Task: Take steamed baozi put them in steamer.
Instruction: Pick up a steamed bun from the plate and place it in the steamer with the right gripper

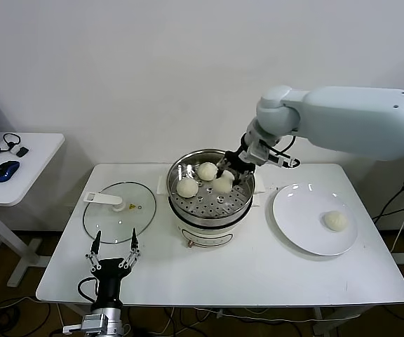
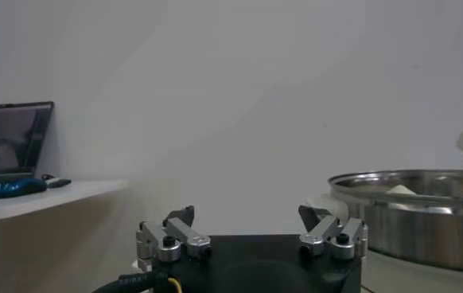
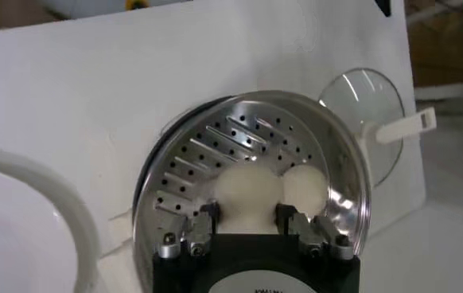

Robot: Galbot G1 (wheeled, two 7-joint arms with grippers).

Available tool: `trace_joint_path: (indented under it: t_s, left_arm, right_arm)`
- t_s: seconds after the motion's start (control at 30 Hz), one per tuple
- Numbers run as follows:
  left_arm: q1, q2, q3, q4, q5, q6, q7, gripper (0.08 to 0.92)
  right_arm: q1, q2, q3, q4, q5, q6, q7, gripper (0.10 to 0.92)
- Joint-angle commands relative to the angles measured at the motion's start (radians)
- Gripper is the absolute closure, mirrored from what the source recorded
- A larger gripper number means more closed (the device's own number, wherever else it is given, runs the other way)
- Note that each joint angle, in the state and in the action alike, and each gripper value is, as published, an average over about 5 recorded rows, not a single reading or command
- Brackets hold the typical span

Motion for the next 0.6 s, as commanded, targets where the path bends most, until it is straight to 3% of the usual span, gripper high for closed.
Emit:
trace_joint_path:
  t_s: [0.03,0.6]
  left_arm:
    - [0.000,-0.049,0.001,0.001,0.001,-0.001,-0.002,0.177]
    - [0.007,-0.049,-0.003,-0.002,-0.004,-0.010,-0.004,0.177]
  right_arm:
    - [-0.048,0.107,-0.039,-0.060,-0.087,0.133,0.081,0.519]
    - [-0.127,0.202,-0.070,-0.136,-0.103,0.138,0.082,0.516]
